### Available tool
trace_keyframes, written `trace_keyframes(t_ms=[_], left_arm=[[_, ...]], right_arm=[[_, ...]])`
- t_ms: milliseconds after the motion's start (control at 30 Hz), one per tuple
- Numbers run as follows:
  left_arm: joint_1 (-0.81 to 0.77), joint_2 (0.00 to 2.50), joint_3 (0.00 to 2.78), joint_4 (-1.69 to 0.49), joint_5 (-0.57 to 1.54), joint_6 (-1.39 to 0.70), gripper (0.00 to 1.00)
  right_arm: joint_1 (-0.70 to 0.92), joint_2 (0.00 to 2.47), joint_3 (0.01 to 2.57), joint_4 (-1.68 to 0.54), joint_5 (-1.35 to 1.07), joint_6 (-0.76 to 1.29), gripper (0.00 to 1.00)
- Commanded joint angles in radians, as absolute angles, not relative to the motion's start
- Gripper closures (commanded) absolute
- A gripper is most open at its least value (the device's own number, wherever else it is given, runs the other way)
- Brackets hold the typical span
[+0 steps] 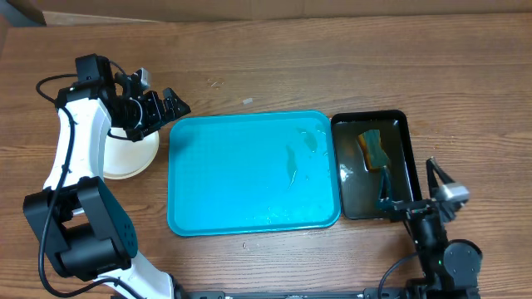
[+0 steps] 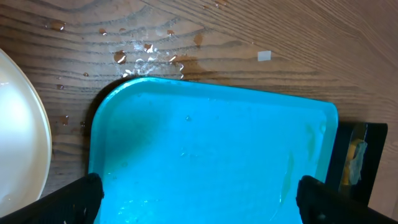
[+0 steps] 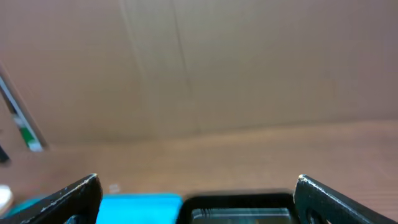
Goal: Clean dirty plates on tray and stack at the side
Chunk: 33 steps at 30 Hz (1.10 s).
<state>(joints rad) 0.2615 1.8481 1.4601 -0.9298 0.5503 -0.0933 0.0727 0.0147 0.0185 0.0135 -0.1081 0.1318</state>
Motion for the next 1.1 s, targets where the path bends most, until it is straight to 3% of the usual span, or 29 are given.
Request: trace_keyframes(t_ms=[0,233,1067], left_arm=[[0.258,1.844,1.454,-0.930,0.566,-0.067,0.00],[0.258,1.844,1.454,-0.930,0.566,-0.067,0.00],[0.258,1.844,1.454,-0.930,0.566,-0.067,0.00]], right_arm=[[0.072,0.003,0.008,-0.068,-0.115,0.027,0.00],[0.072,0.003,0.008,-0.076,-0.105,-0.162,0.00],[0.072,0.003,0.008,-0.076,-0.106,-0.154,0.00]])
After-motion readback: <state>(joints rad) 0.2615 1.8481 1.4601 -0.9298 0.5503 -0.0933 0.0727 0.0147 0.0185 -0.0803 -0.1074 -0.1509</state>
